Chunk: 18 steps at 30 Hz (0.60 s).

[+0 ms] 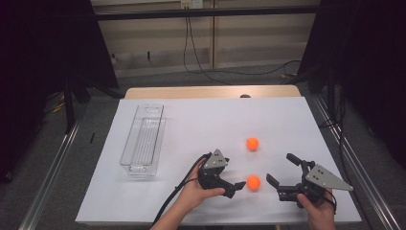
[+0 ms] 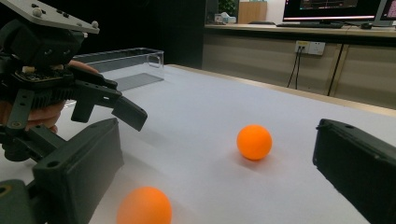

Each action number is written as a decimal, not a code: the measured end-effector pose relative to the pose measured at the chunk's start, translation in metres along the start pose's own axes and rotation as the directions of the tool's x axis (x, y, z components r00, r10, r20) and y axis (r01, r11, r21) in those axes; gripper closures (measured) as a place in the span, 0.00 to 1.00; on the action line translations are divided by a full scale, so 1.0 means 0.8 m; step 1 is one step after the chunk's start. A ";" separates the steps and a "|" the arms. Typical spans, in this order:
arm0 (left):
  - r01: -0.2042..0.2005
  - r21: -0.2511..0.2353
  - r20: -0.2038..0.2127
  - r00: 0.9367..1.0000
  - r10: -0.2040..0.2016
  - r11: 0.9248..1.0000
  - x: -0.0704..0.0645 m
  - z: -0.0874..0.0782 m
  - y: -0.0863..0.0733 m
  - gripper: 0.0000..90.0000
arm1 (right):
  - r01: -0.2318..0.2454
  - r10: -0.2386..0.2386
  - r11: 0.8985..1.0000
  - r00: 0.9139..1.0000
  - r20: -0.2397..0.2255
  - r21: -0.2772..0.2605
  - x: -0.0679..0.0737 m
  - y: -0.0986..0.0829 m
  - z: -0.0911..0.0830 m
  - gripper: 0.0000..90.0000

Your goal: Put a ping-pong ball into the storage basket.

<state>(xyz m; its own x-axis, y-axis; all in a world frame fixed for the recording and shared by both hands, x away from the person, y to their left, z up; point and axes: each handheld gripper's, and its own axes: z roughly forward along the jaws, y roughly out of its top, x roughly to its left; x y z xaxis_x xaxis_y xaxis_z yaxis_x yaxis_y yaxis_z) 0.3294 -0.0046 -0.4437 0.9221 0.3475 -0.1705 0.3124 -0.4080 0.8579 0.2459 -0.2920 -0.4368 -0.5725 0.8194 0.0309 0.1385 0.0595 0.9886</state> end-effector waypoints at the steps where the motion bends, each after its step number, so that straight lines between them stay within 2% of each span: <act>1: 0.000 0.001 0.002 1.000 0.000 1.000 0.000 0.001 0.000 0.03 | 0.000 0.000 1.000 1.000 0.001 0.000 0.000 0.000 0.000 0.01; 12: -0.005 0.006 0.013 1.000 0.005 1.000 -0.005 0.009 0.003 0.03 | -0.002 0.002 1.000 1.000 -0.003 -0.001 -0.001 0.000 0.000 0.01; 18: -0.005 0.007 0.004 1.000 0.005 1.000 -0.007 0.014 0.005 0.02 | -0.003 0.003 1.000 1.000 -0.002 -0.001 -0.001 0.000 0.000 0.01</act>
<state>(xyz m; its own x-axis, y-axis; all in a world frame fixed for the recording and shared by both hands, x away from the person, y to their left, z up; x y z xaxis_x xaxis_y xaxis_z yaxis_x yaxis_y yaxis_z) 0.3280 -0.0177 -0.4451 0.9245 0.3419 -0.1684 0.3094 -0.4152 0.8555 0.2464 -0.2930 -0.4369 -0.5734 0.8186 0.0343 0.1395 0.0563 0.9886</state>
